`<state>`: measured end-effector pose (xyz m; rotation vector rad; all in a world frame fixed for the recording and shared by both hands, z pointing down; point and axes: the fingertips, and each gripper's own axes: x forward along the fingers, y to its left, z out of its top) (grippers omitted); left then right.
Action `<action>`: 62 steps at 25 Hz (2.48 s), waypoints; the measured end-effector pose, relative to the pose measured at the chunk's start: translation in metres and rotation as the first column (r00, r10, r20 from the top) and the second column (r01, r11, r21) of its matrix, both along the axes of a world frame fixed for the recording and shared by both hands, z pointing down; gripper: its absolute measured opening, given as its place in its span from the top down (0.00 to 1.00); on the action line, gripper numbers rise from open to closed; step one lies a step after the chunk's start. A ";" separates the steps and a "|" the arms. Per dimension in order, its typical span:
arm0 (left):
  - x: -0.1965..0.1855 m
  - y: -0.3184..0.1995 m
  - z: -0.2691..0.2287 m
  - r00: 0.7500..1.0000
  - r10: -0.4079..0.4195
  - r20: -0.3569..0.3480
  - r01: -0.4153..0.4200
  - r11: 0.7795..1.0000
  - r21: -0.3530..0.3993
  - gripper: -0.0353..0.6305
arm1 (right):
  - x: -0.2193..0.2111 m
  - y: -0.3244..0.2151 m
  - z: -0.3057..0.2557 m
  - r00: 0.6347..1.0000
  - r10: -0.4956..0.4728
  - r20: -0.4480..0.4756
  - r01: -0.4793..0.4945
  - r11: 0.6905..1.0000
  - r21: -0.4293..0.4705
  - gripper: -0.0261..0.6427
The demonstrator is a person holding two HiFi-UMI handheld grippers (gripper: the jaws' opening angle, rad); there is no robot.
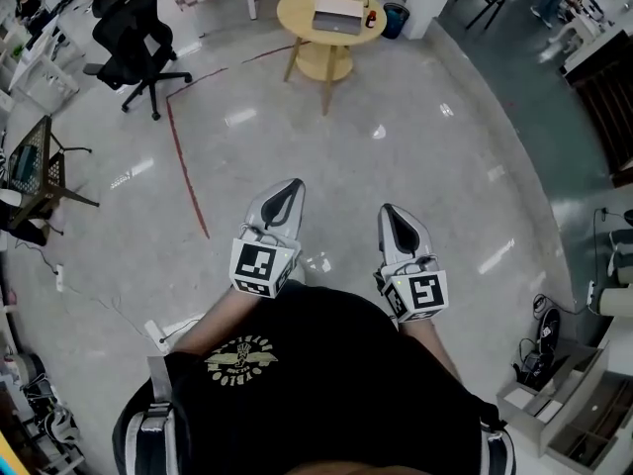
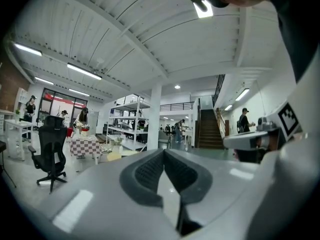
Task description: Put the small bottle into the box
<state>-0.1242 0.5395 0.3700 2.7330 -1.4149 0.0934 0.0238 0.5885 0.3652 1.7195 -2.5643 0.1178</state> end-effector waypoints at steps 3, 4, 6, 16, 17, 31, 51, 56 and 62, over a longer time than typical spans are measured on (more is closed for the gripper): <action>-0.018 -0.016 -0.001 1.000 0.017 -0.007 -0.017 1.000 -0.002 0.95 | -0.020 -0.016 -0.002 1.000 0.021 -0.023 -0.021 1.000 0.001 0.95; -0.024 -0.020 -0.001 1.000 0.022 -0.009 -0.022 1.000 -0.002 0.95 | -0.026 -0.019 -0.001 0.999 0.027 -0.033 -0.027 1.000 -0.003 0.95; -0.035 -0.027 0.001 1.000 0.023 -0.006 -0.023 1.000 0.003 0.95 | -0.034 -0.023 0.004 0.998 0.036 -0.052 -0.037 0.999 -0.021 0.95; -0.054 -0.052 0.021 0.997 0.063 0.053 -0.061 0.998 -0.025 0.95 | -0.052 -0.048 0.011 0.994 0.032 -0.103 -0.039 0.997 -0.070 0.95; -0.053 -0.053 0.022 0.996 0.064 0.055 -0.063 0.998 -0.029 0.95 | -0.055 -0.049 0.015 0.994 0.023 -0.103 -0.032 0.996 -0.082 0.95; -0.032 -0.072 0.027 0.991 0.113 0.076 -0.110 0.993 -0.052 0.95 | -0.058 -0.083 0.028 0.998 -0.008 -0.070 0.001 0.995 -0.098 0.95; 0.013 -0.211 0.039 0.996 0.070 0.061 -0.065 0.995 -0.081 0.95 | 0.000 -0.218 0.046 1.000 -0.002 -0.006 0.001 0.992 -0.124 0.95; 0.037 -0.258 0.022 0.996 0.054 0.072 -0.051 0.998 -0.048 0.95 | 0.014 -0.263 0.040 0.998 -0.063 -0.024 0.060 0.991 -0.117 0.95; 0.062 -0.289 0.022 0.995 0.047 0.086 -0.043 0.998 -0.047 0.95 | 0.039 -0.306 0.043 0.998 -0.065 -0.018 0.062 0.991 -0.119 0.95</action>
